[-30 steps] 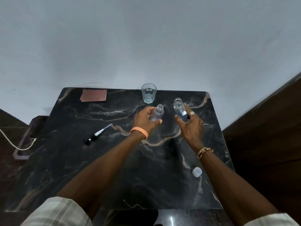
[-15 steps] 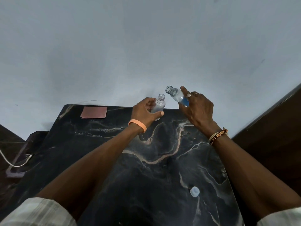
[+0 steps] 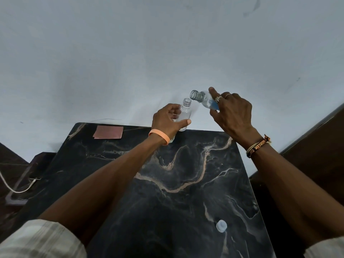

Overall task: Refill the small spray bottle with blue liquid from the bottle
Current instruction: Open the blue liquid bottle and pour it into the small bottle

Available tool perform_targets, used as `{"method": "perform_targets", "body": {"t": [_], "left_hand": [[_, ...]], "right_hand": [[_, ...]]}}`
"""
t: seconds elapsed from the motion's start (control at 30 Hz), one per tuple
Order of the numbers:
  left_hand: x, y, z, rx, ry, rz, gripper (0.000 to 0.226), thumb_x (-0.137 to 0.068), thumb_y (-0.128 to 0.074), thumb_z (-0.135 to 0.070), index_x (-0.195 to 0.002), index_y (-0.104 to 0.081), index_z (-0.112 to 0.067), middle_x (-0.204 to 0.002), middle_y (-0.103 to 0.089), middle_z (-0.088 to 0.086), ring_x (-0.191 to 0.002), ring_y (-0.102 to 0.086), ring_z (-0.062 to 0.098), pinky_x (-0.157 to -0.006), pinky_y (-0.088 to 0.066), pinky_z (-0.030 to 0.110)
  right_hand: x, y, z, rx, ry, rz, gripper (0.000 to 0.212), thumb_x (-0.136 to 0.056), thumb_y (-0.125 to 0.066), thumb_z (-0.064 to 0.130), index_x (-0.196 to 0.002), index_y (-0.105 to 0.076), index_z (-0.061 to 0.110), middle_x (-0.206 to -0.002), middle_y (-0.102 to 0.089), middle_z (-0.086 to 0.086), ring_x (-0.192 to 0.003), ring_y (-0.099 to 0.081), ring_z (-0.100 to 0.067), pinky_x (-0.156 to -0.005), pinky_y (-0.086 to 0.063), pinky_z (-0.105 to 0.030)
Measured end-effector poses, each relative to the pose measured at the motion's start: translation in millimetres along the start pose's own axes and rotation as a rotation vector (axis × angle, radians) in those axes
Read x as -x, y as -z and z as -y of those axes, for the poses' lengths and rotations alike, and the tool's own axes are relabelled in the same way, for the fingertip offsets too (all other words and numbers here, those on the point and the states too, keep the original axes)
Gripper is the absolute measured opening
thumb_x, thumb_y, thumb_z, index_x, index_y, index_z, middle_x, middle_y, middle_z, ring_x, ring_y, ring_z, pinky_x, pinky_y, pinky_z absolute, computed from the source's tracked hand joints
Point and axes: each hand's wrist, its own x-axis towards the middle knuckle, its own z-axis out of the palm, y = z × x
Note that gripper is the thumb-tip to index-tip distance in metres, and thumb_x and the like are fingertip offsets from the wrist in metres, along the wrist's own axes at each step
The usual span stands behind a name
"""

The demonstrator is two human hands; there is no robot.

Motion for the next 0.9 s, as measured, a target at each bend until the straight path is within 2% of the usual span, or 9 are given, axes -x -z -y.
{"method": "perform_targets", "body": {"t": [0.33, 0.47, 0.7, 0.83, 0.9], "left_hand": [[-2.5, 1.3, -2.7, 0.014, -0.013, 0.004, 0.061, -0.065, -0.086, -0.039, -0.118, -0.061, -0.021, -0.114, -0.069, 0.000, -0.095, -0.067, 0.016, -0.085, -0.056, 0.030], [-2.7, 2.7, -2.3, 0.007, -0.020, 0.005, 0.060, -0.065, -0.086, -0.040, -0.116, -0.061, -0.022, -0.112, -0.069, -0.001, -0.093, -0.066, 0.014, -0.079, -0.053, 0.022], [-1.8, 3.7, -3.2, 0.008, -0.036, 0.003, 0.060, -0.065, -0.085, -0.042, -0.117, -0.061, -0.022, -0.112, -0.069, -0.001, -0.092, -0.067, 0.015, -0.080, -0.054, 0.024], [0.6, 3.8, -3.0, 0.020, -0.035, 0.001, 0.061, -0.063, -0.086, -0.043, -0.116, -0.062, -0.023, -0.109, -0.070, -0.003, -0.090, -0.067, 0.012, -0.075, -0.053, 0.017], [2.0, 4.4, -2.4, 0.028, -0.031, -0.002, 0.061, -0.062, -0.087, -0.043, -0.115, -0.062, -0.024, -0.106, -0.070, -0.004, -0.089, -0.067, 0.011, -0.075, -0.054, 0.019]], "right_hand": [[-4.1, 14.1, -2.4, 0.054, 0.045, -0.024, 0.056, -0.088, -0.064, 0.023, -0.142, -0.052, 0.019, -0.086, -0.066, -0.013, -0.071, -0.059, -0.034, -0.054, -0.029, -0.029], [-4.3, 18.8, -1.5, 0.059, 0.060, -0.032, 0.055, -0.086, -0.066, 0.021, -0.140, -0.054, 0.017, -0.084, -0.066, -0.014, -0.069, -0.059, -0.035, -0.054, -0.029, -0.029], [-4.2, 23.9, -1.5, 0.078, 0.072, -0.015, 0.056, -0.088, -0.064, 0.020, -0.143, -0.050, 0.018, -0.089, -0.067, -0.015, -0.074, -0.059, -0.035, -0.057, -0.032, -0.031], [-3.4, 27.2, -0.4, 0.090, 0.071, -0.018, 0.056, -0.088, -0.062, 0.018, -0.143, -0.049, 0.019, -0.091, -0.067, -0.014, -0.076, -0.059, -0.036, -0.058, -0.032, -0.032], [-2.7, 28.5, 0.8, 0.092, 0.075, -0.017, 0.057, -0.088, -0.061, 0.017, -0.144, -0.048, 0.019, -0.093, -0.067, -0.015, -0.076, -0.058, -0.036, -0.059, -0.031, -0.033]]}}
